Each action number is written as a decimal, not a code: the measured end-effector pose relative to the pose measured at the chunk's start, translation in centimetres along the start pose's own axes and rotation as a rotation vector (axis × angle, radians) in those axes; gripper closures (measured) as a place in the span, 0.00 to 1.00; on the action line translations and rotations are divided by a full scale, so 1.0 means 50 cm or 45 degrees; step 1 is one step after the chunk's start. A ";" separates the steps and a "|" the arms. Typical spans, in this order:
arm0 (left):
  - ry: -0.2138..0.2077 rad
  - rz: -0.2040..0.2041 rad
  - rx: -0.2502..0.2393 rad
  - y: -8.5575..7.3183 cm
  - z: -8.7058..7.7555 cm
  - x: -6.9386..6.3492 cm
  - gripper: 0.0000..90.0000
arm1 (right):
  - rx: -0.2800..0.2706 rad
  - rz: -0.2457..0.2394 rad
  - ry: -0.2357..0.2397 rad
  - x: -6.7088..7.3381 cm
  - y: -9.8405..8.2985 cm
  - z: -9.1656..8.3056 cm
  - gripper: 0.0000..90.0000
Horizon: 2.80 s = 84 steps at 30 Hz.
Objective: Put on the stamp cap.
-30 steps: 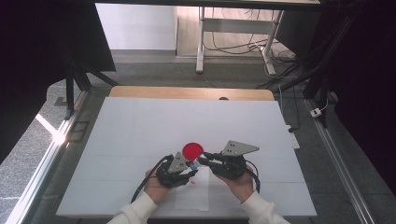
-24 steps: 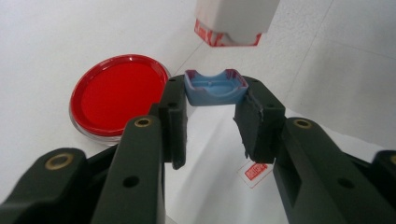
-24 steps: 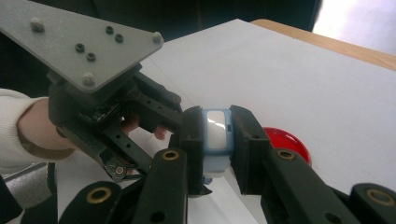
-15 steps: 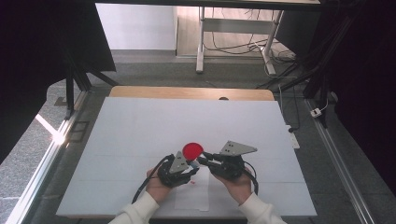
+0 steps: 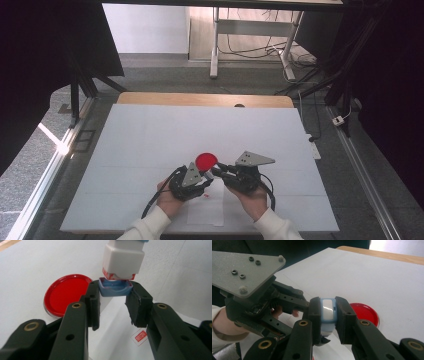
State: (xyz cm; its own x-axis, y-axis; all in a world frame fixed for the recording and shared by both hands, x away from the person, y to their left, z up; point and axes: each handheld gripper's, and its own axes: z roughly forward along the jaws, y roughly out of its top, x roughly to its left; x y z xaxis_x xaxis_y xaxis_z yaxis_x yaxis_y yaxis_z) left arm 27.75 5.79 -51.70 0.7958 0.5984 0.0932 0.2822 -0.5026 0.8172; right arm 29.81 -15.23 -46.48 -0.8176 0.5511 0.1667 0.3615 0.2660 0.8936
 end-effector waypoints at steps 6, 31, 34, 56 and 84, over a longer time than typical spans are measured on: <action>0.002 0.004 0.002 -0.001 0.001 -0.002 0.71 | -0.006 0.014 -0.006 0.004 0.000 0.001 0.83; 0.034 0.025 -0.016 0.000 -0.003 -0.005 0.71 | 0.008 0.087 -0.045 0.012 -0.002 0.009 0.83; 0.041 0.040 -0.008 0.000 -0.003 -0.006 0.72 | 0.014 0.083 -0.040 0.012 -0.002 0.010 0.84; 0.048 0.070 0.001 -0.001 -0.004 -0.011 0.72 | 0.035 0.079 -0.005 0.008 -0.004 0.010 0.84; 0.053 0.087 0.023 -0.001 -0.004 -0.014 0.72 | 0.074 0.077 0.007 0.006 -0.006 0.014 0.84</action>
State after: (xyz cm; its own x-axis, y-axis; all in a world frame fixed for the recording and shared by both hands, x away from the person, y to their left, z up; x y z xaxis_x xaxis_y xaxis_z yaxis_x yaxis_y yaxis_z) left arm 27.09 5.53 -51.70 0.7908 0.5874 0.1720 0.2382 -0.5542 0.7976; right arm 29.80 -14.60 -46.98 -0.7960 0.5632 0.2217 0.4353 0.2782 0.8562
